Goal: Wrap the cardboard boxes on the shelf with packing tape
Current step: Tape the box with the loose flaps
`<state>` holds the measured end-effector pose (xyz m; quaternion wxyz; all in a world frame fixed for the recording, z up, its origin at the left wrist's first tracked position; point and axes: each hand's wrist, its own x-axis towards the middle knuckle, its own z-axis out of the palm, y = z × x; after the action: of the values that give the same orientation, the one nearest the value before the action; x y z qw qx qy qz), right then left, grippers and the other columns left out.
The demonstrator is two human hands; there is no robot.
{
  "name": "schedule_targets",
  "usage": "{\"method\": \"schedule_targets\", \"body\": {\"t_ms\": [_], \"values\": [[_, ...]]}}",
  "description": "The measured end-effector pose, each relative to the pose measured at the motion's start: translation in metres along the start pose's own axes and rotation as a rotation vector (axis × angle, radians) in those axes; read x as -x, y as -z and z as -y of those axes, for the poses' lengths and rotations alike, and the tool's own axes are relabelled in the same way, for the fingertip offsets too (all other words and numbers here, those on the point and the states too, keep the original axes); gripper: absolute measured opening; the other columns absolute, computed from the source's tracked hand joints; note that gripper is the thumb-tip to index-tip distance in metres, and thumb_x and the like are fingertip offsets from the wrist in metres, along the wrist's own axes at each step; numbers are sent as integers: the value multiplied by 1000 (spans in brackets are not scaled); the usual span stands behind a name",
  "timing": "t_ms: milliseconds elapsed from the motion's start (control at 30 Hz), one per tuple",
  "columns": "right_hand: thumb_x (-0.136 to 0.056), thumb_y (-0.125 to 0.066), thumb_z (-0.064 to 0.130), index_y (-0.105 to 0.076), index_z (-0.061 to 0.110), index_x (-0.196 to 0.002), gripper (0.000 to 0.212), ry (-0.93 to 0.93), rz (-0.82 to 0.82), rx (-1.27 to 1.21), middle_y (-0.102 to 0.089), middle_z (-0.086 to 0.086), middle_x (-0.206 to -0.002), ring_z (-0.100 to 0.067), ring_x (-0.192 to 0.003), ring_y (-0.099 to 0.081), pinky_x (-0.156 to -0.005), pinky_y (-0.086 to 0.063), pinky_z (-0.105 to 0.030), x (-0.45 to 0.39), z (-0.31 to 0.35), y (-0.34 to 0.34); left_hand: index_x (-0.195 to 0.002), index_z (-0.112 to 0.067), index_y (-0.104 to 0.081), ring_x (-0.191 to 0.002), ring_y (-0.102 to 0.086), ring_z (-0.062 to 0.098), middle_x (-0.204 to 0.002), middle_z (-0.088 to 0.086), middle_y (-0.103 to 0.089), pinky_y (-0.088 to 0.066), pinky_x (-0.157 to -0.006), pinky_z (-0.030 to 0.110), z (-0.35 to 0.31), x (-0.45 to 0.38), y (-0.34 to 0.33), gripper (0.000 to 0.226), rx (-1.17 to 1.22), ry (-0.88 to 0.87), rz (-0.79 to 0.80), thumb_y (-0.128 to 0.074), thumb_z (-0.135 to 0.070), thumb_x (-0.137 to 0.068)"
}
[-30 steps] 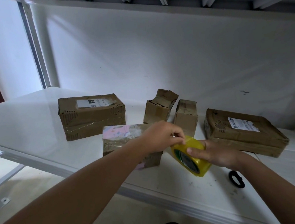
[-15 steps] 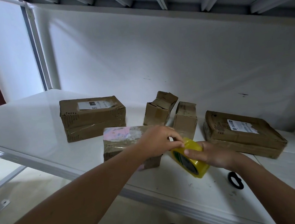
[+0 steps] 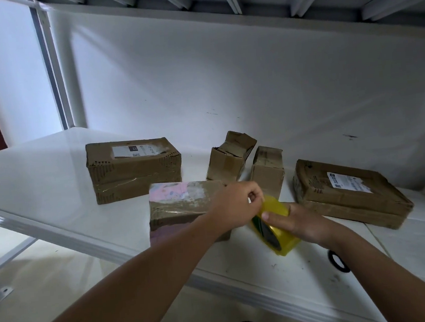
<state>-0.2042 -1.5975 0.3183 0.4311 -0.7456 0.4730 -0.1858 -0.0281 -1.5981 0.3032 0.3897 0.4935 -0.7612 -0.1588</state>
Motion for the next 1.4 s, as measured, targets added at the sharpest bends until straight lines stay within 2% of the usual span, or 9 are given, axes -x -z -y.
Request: {"method": "schedule_targets", "body": {"t_ms": [367,467,600,767,867,1067,1133,1267,1400], "values": [[-76,-71,39,-63,18,-91,28,68,-179,-141,-62,14,-64,6,-56,-55,-53,-40,-7,21,-30,-21,-75,-15,-64,-77,-71,21,-83,5,-72,-56,-81,38,-16,-21,12,19,411,442,-58,-52,-10,-89],[-81,-75,17,-64,11,-98,22,66,-130,-113,-65,1,-80,-6,-70,-60,-67,-46,-18,18,-35,-15,-77,-24,-60,-76,-67,9,-83,-10,-68,-52,-77,32,-23,-19,17,19,304,312,-24,-53,-16,-93],[-73,-75,41,-70,20,-81,23,22,-14,-102,-71,7,-82,-13,-79,-64,-77,-48,-27,28,-30,7,-80,-33,-57,-85,-56,3,-86,-21,-56,-45,-80,30,-35,-19,31,14,-16,-43,70,-57,-28,-93],[-71,-37,68,-67,13,-89,65,18,-356,-214,-72,-4,-91,-21,-89,-66,-82,-50,-34,25,-8,45,-94,-27,-70,-114,-43,8,-117,-11,-58,-34,-97,35,-49,-32,50,9,-149,-254,72,-65,-31,-88],[-82,-34,66,-68,17,-96,61,13,-401,-263,-72,1,-93,-19,-90,-65,-85,-49,-36,17,3,52,-108,-29,-69,-119,-39,9,-124,-9,-57,-29,-95,28,-54,-37,57,25,-212,-334,45,-70,-34,-83],[-85,-39,57,-67,35,-107,42,69,-122,-256,-68,15,-113,-1,-110,-59,-89,-43,-24,10,6,34,-120,-29,-62,-122,-37,9,-129,-10,-53,-29,-97,29,-47,-34,52,41,-219,-261,-18,-70,-42,-82],[-89,-46,51,-70,35,-107,33,90,-52,-222,-69,13,-113,-5,-109,-61,-92,-42,-25,12,7,30,-122,-28,-60,-123,-36,9,-131,-9,-50,-28,-95,28,-42,-34,50,47,-232,-235,13,-72,-44,-79],[-86,-51,34,-61,5,-118,43,96,-4,-237,-69,1,-114,-15,-111,-61,-97,-43,-31,15,6,25,-121,-27,-60,-125,-35,10,-133,-8,-49,-29,-103,33,-35,-34,43,50,-247,-219,53,-75,-43,-76],[-81,-57,33,-66,20,-97,23,100,-31,-307,-65,-2,-99,-23,-101,-59,-93,-44,-37,15,6,15,-120,-27,-60,-125,-36,10,-133,-8,-49,-32,-105,37,-32,-36,40,50,-221,-182,66,-75,-44,-75]]}}
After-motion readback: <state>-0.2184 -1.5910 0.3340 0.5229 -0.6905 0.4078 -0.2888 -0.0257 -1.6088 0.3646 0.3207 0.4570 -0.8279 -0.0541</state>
